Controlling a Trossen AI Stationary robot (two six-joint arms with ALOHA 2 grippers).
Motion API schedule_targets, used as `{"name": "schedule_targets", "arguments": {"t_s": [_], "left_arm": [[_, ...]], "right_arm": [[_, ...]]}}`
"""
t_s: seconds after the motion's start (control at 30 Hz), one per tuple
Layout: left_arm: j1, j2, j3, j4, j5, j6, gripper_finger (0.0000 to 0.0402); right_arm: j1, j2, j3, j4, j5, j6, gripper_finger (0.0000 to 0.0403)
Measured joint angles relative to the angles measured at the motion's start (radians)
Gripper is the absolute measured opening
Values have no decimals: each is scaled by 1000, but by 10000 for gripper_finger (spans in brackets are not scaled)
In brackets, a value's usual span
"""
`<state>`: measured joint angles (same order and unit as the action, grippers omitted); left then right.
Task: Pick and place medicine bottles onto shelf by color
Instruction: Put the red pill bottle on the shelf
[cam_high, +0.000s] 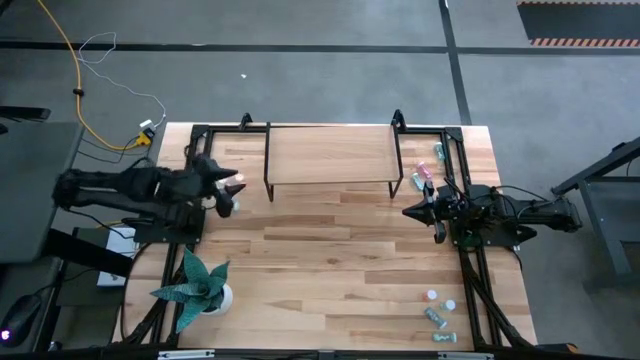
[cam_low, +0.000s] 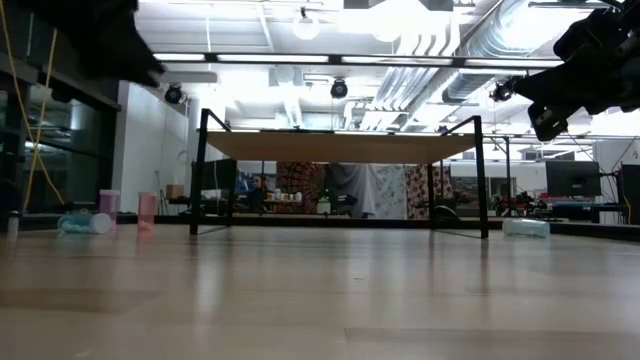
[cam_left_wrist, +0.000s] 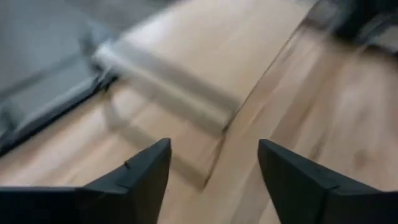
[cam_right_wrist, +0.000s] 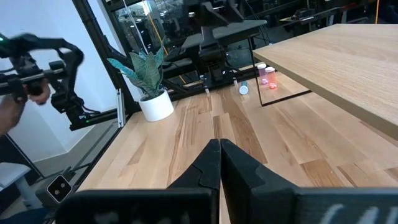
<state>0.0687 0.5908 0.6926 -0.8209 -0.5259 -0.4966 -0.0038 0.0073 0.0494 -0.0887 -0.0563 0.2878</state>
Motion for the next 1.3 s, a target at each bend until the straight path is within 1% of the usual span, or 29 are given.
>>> {"name": "schedule_targets", "arguments": {"t_s": [0.07,0.17,0.23,0.33,0.43,0.53,0.67,0.77,0.93,1.1,1.3], "left_arm": [[52,86,73,-147,57,-41,251],[136,190,132,-253,155,-27,258],[194,244,140,-265,222,61,257],[284,322,140,-265,293,261,252],[357,396,140,-263,299,437,245],[413,456,140,-248,298,582,238],[469,511,140,-227,299,719,226],[515,531,140,-201,320,801,216],[593,574,140,-135,387,881,203],[648,652,140,-132,383,936,200],[679,736,139,-121,383,964,201]], "right_arm": [[0,0,0,0,0,0,0],[0,0,0,0,0,0,0],[0,0,0,0,0,0,0],[0,0,0,0,0,0,0],[0,0,0,0,0,0,0],[0,0,0,0,0,0,0],[0,0,0,0,0,0,0],[0,0,0,0,0,0,0],[0,0,0,0,0,0,0],[0,0,0,0,0,0,0],[0,0,0,0,0,0,0]]}}
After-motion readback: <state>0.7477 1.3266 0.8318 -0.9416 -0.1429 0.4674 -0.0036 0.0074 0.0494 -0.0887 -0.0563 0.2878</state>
